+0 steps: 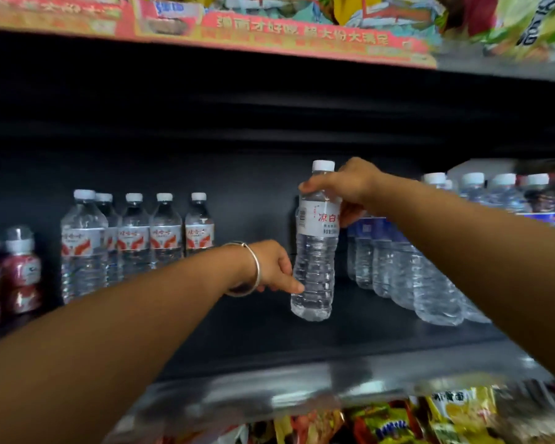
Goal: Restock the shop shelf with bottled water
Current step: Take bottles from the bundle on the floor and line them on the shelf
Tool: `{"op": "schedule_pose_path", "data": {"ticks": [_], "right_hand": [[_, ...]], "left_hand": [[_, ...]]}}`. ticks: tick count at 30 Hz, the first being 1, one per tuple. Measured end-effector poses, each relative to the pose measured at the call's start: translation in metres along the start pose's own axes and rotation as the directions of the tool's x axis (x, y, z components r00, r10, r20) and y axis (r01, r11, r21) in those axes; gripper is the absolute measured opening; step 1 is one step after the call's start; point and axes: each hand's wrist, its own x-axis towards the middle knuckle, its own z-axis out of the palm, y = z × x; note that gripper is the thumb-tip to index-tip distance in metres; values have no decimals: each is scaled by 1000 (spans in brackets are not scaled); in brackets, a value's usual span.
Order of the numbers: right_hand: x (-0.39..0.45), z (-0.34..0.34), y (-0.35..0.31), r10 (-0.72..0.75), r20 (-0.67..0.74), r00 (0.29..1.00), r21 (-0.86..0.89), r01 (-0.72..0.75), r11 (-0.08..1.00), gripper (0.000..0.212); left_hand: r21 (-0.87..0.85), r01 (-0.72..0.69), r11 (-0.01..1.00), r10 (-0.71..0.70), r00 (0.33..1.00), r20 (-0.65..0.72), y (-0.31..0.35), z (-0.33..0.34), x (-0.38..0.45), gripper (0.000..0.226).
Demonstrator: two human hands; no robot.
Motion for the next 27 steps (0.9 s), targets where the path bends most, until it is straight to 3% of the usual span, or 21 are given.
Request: {"op": "schedule_pose_path", "data": {"ticks": [3,8,13,21,27], "right_hand": [[29,22,9,-1,7,1000,-36,1,999,47],[71,49,25,-6,41,999,-78,10,997,43],[107,67,35,5,45,999,-87,-1,996,46],[140,86,44,30,59,998,-102,-24,995,44],[148,91,44,37,31,999,-173,-31,984,46]], "left_hand": [[36,63,997,-61,997,-41,-14,5,24,42],[88,157,984,-147,983,-109,-29,15,59,36],[149,222,964,-193,963,-188,-38,21,86,49],[157,151,976,-130,982,-136,-46,32,105,24],[215,114,970,-99,992,-80,-47,37,112,32]]}}
